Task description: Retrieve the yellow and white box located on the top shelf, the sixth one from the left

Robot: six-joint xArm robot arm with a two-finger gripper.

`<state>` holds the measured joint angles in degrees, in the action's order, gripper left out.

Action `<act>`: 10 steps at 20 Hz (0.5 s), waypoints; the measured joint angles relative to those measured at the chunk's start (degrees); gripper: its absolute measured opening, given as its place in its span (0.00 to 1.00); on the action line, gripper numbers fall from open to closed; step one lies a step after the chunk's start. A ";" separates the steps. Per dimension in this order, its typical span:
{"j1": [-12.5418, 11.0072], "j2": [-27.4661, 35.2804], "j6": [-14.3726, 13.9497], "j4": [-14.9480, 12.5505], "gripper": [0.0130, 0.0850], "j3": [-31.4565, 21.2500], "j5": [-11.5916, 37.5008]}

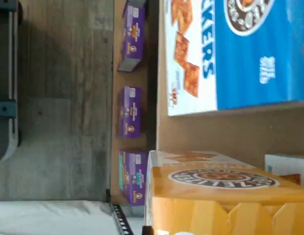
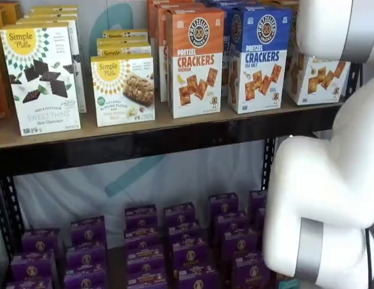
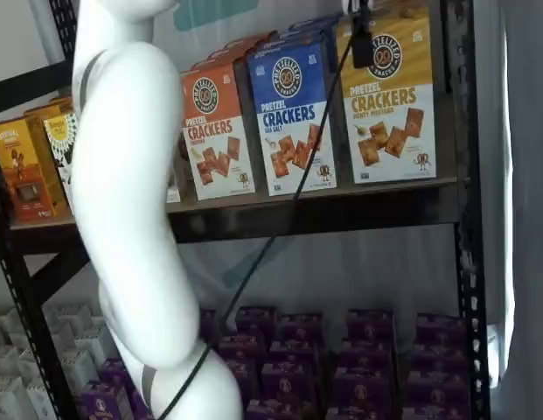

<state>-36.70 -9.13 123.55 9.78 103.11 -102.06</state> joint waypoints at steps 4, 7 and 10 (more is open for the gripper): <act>-1.46 -2.33 1.10 0.31 0.67 -1.64 -1.84; -3.09 -5.64 2.61 0.48 0.67 -4.58 -2.31; -4.55 -8.98 3.86 0.83 0.67 -7.63 -2.87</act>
<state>-41.25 -18.11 127.40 10.61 95.48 -104.93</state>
